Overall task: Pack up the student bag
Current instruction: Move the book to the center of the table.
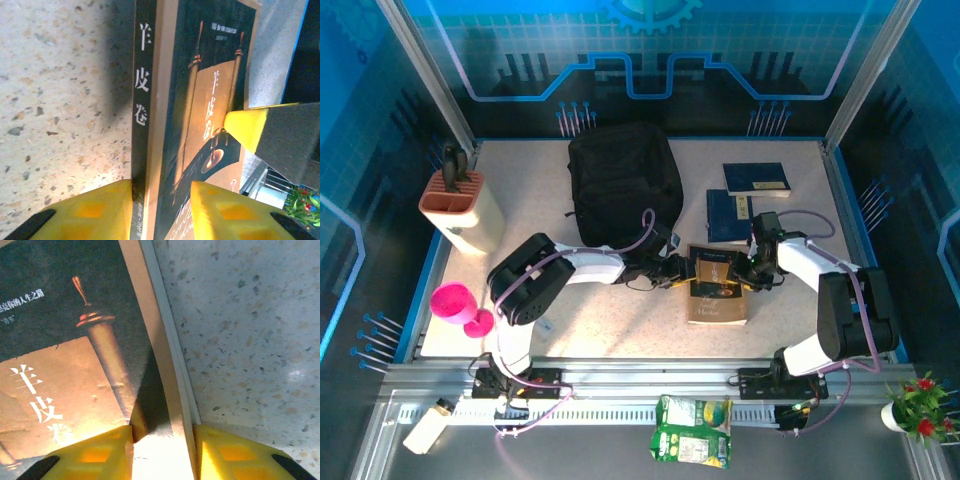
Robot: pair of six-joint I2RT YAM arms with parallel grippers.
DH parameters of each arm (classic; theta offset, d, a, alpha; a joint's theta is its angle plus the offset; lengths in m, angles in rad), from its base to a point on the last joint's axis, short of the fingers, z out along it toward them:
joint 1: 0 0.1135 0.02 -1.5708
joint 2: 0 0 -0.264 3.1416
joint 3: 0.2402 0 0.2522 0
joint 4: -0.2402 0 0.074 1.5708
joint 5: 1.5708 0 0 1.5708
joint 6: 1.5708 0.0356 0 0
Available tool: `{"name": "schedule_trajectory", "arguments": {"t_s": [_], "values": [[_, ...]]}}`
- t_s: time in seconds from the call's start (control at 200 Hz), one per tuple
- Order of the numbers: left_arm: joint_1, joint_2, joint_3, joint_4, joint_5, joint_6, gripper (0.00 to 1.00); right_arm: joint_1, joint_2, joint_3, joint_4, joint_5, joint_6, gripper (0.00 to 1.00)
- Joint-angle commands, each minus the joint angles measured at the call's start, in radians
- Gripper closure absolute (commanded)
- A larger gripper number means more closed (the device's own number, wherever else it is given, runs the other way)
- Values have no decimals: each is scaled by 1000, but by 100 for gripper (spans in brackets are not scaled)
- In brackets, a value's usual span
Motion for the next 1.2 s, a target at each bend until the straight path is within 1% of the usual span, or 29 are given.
{"name": "schedule_trajectory", "arguments": {"t_s": [0.0, 0.08, 0.25, 0.34, 0.485, 0.63, 0.66, 0.87, 1.106, 1.196], "values": [[-31, -52, 9, 170, 112, 11, 66, 5, 43, -3, -5, -37, 33, 68], [-31, -48, 14, 149, 99, 24, 66, 5, 47, 1, 18, -80, 32, 71], [-29, -79, 16, 113, 67, 62, 66, 26, 64, 4, 78, -204, 43, 73], [-29, -119, 11, 59, 31, 101, 66, 59, 71, 26, 87, -223, 50, 73], [-18, -182, -24, 3, -30, 131, 66, 106, 93, 68, 112, -237, 71, 72], [9, -246, -95, 1, -87, 128, 66, 152, 145, 107, 145, -249, 90, 72], [17, -258, -111, 1, -97, 127, 66, 162, 158, 145, 149, -250, 93, 72], [61, -325, -204, -24, -177, 104, 66, 230, 243, 246, 154, -215, 102, 72], [103, -350, -268, -42, -240, 78, 63, 249, 313, 291, 160, -185, 124, 72], [106, -339, -279, -44, -259, 72, 58, 250, 320, 289, 158, -170, 124, 72]]}}
